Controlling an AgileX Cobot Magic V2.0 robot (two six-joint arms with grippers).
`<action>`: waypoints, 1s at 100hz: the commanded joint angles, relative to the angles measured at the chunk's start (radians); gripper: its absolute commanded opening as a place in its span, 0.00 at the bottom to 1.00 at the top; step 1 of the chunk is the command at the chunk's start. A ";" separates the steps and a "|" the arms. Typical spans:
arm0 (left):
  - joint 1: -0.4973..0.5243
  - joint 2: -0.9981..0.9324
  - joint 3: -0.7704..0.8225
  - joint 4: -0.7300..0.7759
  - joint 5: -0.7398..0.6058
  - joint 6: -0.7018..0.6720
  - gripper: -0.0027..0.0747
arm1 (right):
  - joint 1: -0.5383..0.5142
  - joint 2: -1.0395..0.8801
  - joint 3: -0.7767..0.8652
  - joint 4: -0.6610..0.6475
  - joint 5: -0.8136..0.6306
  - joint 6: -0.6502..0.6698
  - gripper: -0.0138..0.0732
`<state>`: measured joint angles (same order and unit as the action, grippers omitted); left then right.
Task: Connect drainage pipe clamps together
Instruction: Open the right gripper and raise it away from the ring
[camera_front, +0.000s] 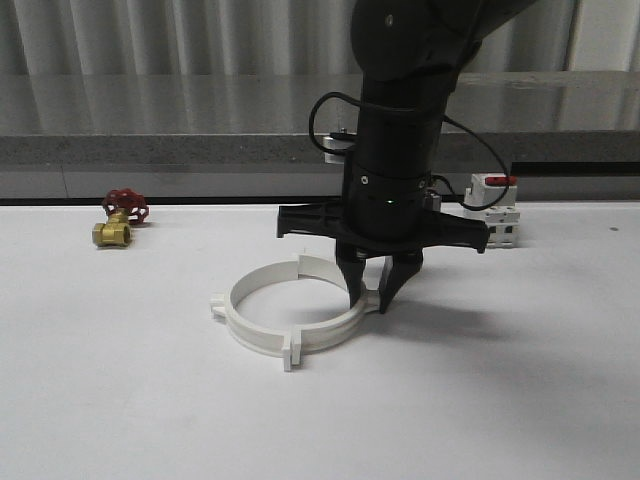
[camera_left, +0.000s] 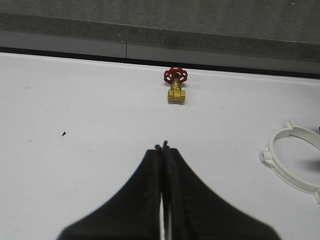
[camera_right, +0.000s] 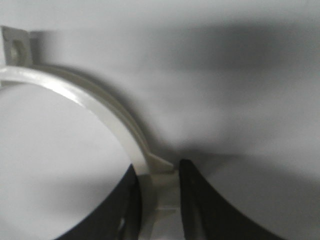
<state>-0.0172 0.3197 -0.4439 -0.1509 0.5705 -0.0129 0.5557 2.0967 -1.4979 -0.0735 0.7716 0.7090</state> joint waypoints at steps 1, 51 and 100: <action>0.003 0.007 -0.026 -0.010 -0.071 -0.002 0.01 | 0.002 -0.045 -0.029 0.000 -0.028 0.002 0.43; 0.003 0.007 -0.026 -0.010 -0.071 -0.002 0.01 | -0.002 -0.062 -0.039 0.000 -0.012 -0.025 0.71; 0.003 0.007 -0.026 -0.010 -0.071 -0.002 0.01 | -0.123 -0.346 -0.073 0.003 0.028 -0.322 0.71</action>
<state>-0.0172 0.3197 -0.4439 -0.1509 0.5705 -0.0129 0.4709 1.8784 -1.5514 -0.0627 0.8199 0.4543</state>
